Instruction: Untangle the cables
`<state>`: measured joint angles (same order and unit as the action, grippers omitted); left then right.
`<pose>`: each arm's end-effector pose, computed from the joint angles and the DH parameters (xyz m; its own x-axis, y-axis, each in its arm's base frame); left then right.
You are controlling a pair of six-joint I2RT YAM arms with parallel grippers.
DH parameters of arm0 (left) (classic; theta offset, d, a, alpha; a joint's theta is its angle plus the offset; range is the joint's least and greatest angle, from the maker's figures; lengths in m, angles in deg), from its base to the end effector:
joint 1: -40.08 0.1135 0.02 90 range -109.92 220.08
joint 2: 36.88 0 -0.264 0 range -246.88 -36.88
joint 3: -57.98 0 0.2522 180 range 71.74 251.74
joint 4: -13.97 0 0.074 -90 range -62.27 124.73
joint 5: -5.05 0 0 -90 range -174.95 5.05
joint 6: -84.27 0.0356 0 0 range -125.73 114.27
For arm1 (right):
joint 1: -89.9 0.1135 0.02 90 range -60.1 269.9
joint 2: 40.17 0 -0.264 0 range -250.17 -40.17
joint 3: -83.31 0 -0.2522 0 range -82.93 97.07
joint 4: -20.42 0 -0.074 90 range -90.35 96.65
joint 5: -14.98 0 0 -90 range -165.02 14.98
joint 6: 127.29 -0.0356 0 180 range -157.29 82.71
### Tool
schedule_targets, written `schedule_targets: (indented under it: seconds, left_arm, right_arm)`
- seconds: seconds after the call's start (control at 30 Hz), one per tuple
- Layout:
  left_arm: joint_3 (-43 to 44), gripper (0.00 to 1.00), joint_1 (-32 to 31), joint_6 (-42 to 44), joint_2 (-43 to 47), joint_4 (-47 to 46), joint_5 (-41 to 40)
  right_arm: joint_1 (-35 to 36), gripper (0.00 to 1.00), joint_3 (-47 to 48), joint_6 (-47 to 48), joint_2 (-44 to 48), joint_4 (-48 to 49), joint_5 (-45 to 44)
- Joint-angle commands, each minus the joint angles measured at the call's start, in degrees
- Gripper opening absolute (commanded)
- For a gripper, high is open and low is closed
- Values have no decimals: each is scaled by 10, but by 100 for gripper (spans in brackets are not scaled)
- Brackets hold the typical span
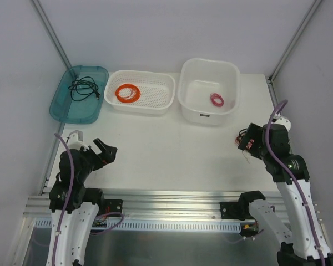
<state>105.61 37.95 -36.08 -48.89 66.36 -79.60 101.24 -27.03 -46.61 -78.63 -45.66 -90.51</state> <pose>0.0714 -0.0060 0.2837 -0.3126 -0.4918 -0.8127 -0.0368 0.8612 -0.5070 0.1174 0.0139 0.3464 -0.5492 0.0490 -0.8343 0.1158 0.9931 -0.0179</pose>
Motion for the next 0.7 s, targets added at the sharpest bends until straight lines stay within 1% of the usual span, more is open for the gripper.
schedule_targets:
  seconds: [0.0, 0.07, 0.1, 0.17, 0.2, 0.3, 0.33, 0.43, 0.47, 0.63, 0.67]
  left_arm:
    - [-7, 99, 4, 25, -50, -32, 69]
    - [-14, 99, 4, 41, -68, -43, 84]
    - [-20, 99, 4, 40, -69, -57, 89]
    - [-34, 99, 4, 38, -62, -75, 97]
    - [-38, 99, 4, 38, -58, -95, 104]
    - [-46, 99, 4, 39, -48, -103, 109]
    - [-46, 99, 4, 40, -44, -103, 113]
    - [-48, 99, 4, 41, -39, -107, 114]
    - [-49, 99, 4, 42, -40, -109, 120]
    - [-49, 99, 4, 43, -42, -111, 125]
    - [-50, 99, 5, 43, -40, -111, 126]
  right_arm:
    - [-38, 97, 2, -72, -77, 31, -103]
    - [-69, 97, -1, -89, -109, 56, -111]
    - [-109, 97, -3, -101, -128, 63, -105]
    - [-152, 98, -4, -138, -174, 86, -89]
    - [-186, 99, -9, -150, -187, 96, -79]
    - [-240, 99, -12, -199, -245, 133, -63]
    - [-249, 99, -8, -208, -285, 143, -58]
    - [-272, 99, 3, -235, -343, 163, -46]
    - [-274, 99, 7, -244, -380, 167, -45]
    - [-279, 99, 7, -253, -470, 197, -32]
    - [-279, 97, 4, -252, -483, 201, -18]
